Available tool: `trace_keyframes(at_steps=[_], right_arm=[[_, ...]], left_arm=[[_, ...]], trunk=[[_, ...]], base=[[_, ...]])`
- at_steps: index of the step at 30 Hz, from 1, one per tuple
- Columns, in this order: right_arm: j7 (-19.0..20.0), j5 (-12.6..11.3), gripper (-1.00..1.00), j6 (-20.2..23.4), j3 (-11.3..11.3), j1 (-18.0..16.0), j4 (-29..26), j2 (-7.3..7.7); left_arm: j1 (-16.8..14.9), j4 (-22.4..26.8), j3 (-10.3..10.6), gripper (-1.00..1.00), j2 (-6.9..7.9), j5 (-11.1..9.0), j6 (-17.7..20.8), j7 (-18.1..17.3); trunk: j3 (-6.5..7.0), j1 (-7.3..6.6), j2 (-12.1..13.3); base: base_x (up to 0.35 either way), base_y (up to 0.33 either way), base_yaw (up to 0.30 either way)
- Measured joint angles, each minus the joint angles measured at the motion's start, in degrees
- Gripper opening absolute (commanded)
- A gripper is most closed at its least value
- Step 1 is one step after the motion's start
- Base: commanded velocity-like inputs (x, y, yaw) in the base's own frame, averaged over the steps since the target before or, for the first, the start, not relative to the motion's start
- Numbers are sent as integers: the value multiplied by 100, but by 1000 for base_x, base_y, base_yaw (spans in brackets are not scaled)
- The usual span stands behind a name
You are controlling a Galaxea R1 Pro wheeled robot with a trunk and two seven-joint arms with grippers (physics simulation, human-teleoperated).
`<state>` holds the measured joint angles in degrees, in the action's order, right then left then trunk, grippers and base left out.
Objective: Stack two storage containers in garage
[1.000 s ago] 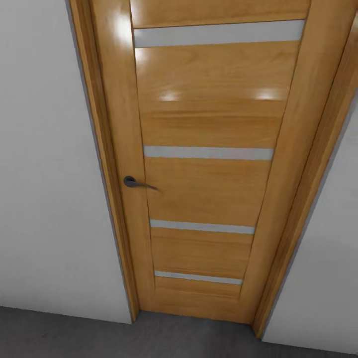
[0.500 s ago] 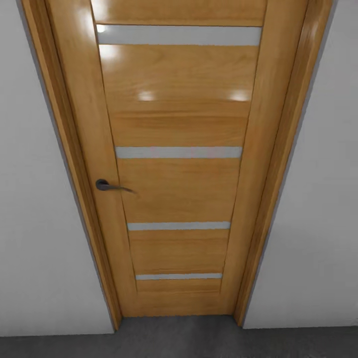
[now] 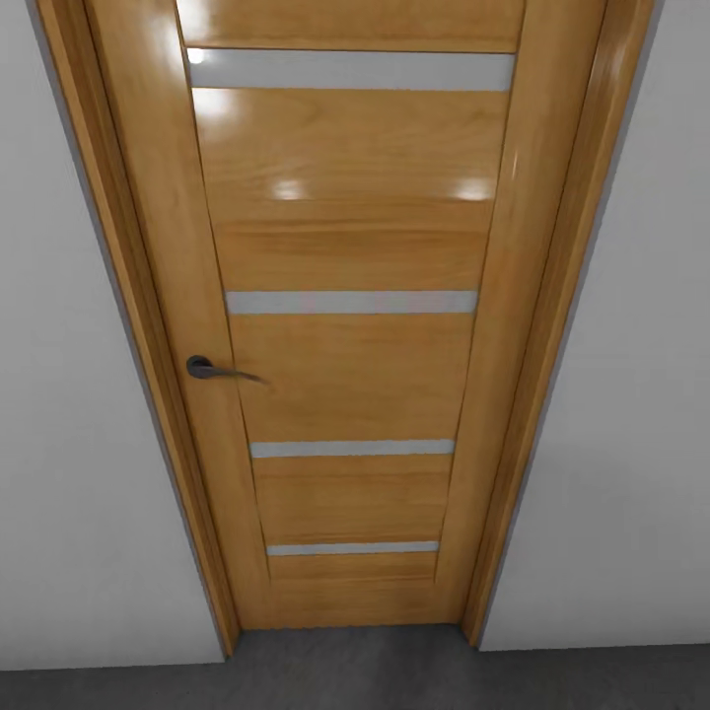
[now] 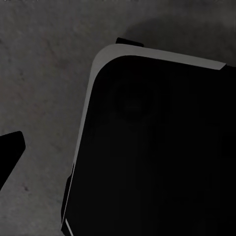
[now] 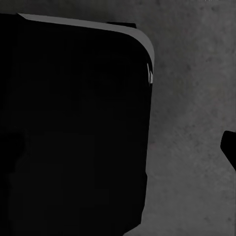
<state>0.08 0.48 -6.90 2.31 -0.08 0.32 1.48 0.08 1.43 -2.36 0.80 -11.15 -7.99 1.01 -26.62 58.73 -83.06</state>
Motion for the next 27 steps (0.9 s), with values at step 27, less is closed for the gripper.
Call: trace_keyframes(at_steps=[27], right_arm=[[0, -7, 100, 27, 4, 0, 0, -3]], left_arm=[[0, -2, -7, 100, 2, -9, 0, 3]], trunk=[[0, 0, 0]], base=[[18, 28, 0]])
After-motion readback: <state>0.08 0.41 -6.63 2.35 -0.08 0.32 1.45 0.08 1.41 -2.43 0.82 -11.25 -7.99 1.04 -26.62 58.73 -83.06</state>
